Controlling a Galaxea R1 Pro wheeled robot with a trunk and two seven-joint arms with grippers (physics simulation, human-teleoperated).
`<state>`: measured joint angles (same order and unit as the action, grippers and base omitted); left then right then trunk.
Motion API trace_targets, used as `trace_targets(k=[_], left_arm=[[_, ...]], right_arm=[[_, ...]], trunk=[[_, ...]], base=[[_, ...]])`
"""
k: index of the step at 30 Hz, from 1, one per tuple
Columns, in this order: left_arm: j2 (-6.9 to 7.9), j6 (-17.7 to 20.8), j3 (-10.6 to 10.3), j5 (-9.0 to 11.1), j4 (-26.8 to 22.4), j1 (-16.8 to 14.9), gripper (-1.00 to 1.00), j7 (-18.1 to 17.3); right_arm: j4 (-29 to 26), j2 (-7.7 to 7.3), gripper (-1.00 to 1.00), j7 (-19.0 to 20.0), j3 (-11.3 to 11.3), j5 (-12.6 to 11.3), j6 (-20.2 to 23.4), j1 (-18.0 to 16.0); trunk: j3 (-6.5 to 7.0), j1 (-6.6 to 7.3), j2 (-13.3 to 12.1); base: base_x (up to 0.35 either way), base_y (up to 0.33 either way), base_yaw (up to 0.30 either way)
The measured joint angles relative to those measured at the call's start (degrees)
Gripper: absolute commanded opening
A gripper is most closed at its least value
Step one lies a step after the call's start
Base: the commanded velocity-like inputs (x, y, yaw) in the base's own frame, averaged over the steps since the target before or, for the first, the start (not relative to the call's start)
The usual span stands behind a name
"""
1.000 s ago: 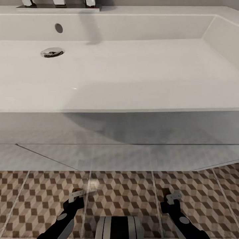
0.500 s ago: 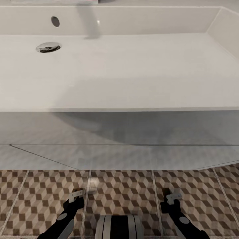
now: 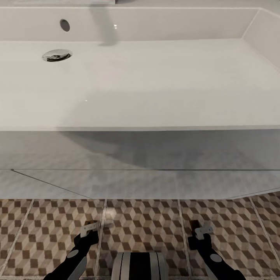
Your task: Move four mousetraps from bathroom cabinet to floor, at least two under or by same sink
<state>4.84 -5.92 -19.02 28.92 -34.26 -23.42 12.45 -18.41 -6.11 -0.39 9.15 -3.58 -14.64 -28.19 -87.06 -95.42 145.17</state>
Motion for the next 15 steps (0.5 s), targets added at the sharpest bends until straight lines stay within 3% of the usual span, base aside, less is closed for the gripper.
trace_targets(k=[15], left_arm=[[0.00,0.00,0.00,0.00,0.00,0.04,-1.00,0.00]], right_arm=[[0.00,0.00,-1.00,0.00,-0.01,-0.10,-0.01,0.00]], trunk=[[0.00,0.00,0.00]], base=[[0.000,0.000,0.000]])
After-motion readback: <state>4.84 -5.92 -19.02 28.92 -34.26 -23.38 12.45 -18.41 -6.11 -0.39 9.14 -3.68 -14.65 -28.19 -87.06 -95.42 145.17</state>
